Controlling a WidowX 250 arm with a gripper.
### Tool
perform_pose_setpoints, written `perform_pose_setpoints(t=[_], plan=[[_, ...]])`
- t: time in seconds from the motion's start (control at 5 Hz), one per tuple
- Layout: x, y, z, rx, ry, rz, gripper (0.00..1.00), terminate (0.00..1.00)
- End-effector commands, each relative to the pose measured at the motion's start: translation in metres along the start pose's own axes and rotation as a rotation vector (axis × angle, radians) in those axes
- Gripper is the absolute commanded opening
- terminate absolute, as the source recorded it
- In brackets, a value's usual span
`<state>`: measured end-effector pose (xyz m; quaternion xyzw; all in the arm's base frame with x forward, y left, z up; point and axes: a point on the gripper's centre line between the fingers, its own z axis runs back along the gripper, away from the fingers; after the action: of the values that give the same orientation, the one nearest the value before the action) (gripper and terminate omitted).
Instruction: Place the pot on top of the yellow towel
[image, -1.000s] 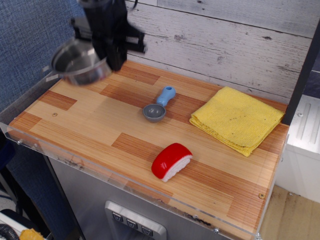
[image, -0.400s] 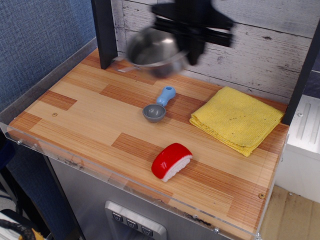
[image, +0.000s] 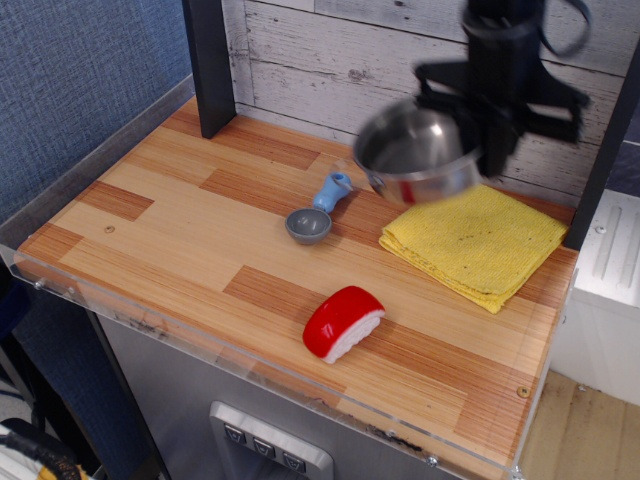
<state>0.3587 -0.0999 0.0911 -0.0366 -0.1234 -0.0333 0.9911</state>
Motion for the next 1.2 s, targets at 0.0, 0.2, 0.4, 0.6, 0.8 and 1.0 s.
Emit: perform_pose_setpoints(t=[0.0, 0.2, 0.4, 0.6, 0.8, 1.0], plan=[[0.009, -0.017, -0.02, 0.022, -0.043, -0.023, 0.0, 0.0], [0.013, -0.018, -0.042, 0.031, -0.032, -0.024, 0.0, 0.0], [0.01, -0.017, -0.054, 0.048, -0.017, -0.027, 0.0, 0.0], [0.003, -0.013, -0.063, 0.083, 0.026, -0.012, 1.0, 0.0], [0.004, -0.004, -0.056, 0.1, -0.008, 0.053, 1.0, 0.0], [0.001, 0.009, -0.047, 0.05, -0.009, 0.142, 1.0, 0.0]])
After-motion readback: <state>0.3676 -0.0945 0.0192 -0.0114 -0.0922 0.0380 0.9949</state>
